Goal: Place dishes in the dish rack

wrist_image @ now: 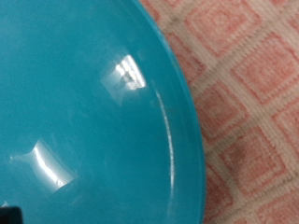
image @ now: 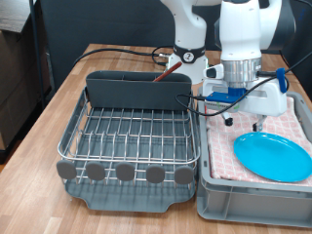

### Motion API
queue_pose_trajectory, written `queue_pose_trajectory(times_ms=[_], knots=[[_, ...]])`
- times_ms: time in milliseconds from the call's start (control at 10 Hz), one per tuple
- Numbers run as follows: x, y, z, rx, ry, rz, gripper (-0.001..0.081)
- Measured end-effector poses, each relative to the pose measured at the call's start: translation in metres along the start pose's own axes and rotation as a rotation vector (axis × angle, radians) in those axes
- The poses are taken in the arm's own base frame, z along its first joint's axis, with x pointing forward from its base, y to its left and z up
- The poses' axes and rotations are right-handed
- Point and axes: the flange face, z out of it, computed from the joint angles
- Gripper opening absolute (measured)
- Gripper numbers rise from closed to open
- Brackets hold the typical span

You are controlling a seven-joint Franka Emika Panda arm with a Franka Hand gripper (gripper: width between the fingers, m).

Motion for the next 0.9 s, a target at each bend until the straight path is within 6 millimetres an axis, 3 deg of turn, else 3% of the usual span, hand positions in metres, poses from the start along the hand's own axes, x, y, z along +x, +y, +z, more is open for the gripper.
queue_pose_trajectory(times_ms=[100,900], knots=[[0.002,0.002,0.001,0.002,-0.008,-0.001,0.0764],[0.003,0.003,0.015,0.026,-0.036,-0.039,0.0803]])
